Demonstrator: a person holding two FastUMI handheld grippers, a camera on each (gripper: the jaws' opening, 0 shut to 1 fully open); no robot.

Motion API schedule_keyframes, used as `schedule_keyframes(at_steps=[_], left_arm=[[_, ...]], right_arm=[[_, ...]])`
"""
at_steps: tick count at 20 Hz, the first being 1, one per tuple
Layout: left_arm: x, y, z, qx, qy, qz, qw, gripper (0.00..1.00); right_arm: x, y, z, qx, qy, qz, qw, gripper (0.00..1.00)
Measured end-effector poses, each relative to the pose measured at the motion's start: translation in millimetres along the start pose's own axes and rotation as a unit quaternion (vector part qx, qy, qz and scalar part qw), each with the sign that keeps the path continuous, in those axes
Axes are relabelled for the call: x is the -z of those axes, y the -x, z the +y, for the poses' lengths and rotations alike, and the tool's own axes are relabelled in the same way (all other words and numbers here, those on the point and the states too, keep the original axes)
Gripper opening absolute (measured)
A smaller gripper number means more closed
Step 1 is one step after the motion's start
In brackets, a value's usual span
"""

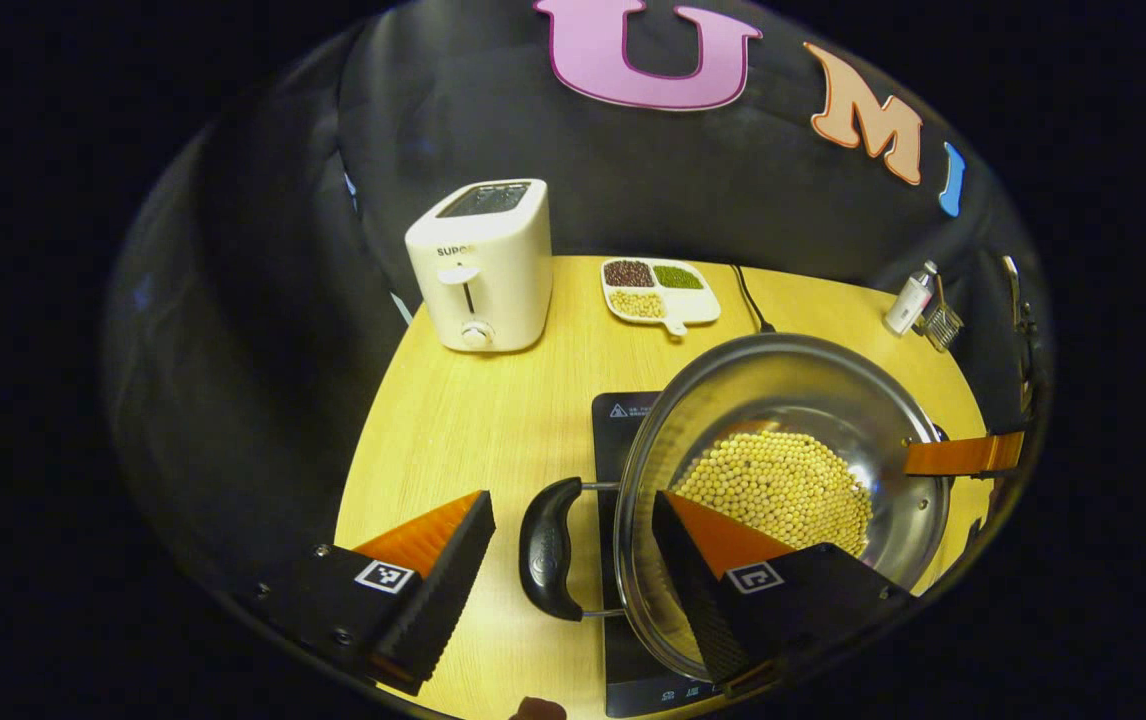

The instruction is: First push the handle of the pot to place it horizontally, then grasp the pot with both hands and set it on the induction cooktop.

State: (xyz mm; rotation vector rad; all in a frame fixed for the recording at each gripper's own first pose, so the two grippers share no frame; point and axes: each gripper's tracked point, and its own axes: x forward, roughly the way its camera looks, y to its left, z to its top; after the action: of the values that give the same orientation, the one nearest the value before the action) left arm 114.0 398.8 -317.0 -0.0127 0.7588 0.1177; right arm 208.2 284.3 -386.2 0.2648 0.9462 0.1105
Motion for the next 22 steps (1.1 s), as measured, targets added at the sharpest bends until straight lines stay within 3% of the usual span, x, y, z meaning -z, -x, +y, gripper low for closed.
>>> schedule_keyframes(at_steps=[2,3,4,5,6,10,11,12,13,14,15,18,19,20,21,22], left_arm=[[-1,11,3,-0.013,-0.003,-0.004,1.000,0.97],[0,16,2,-0.016,-0.003,-0.003,1.000,0.97],[0,21,-2,-0.015,-0.004,0.000,1.000,0.98],[0,26,-6,-0.012,-0.005,0.000,1.000,0.98],[0,30,-11,-0.009,-0.008,0.000,1.000,0.98],[-7,49,-41,0.006,-0.022,-0.015,1.000,0.98],[-12,55,-50,0.009,-0.026,-0.025,0.999,0.97],[-15,60,-60,0.011,-0.029,-0.034,0.999,0.98],[-18,65,-71,0.016,-0.031,-0.041,0.999,0.98],[-20,72,-86,0.026,-0.032,-0.049,0.998,1.00],[-22,78,-101,0.032,-0.033,-0.054,0.997,0.98],[-36,102,-142,0.041,-0.048,-0.090,0.994,0.98],[-44,112,-158,0.044,-0.052,-0.106,0.992,0.98],[-49,122,-174,0.049,-0.055,-0.118,0.990,0.97],[-55,133,-191,0.055,-0.056,-0.132,0.988,0.97],[-63,144,-207,0.057,-0.055,-0.145,0.986,0.97]], right_arm=[[-6,15,-8,0.012,0.009,-0.022,1.000,1.00],[-8,23,-12,0.017,0.014,-0.034,0.999,0.93],[-9,32,-15,0.023,0.020,-0.041,0.999,1.00],[-9,41,-19,0.030,0.025,-0.048,0.998,1.00],[-10,51,-23,0.037,0.031,-0.057,0.997,0.93],[-19,96,-32,0.051,0.033,-0.102,0.993,0.93],[-23,108,-35,0.056,0.034,-0.117,0.991,1.00],[-29,121,-40,0.065,0.038,-0.132,0.988,0.93],[-34,134,-45,0.072,0.046,-0.147,0.985,0.93],[-41,147,-48,0.077,0.054,-0.163,0.982,1.00],[-47,160,-51,0.079,0.062,-0.178,0.979,0.93],[-71,197,-62,0.076,0.076,-0.223,0.969,0.94],[-77,210,-66,0.071,0.078,-0.237,0.966,1.00],[-84,222,-67,0.061,0.080,-0.250,0.963,0.94],[-90,237,-68,0.048,0.084,-0.261,0.960,0.94],[-97,250,-74,0.040,0.087,-0.271,0.958,1.00]])
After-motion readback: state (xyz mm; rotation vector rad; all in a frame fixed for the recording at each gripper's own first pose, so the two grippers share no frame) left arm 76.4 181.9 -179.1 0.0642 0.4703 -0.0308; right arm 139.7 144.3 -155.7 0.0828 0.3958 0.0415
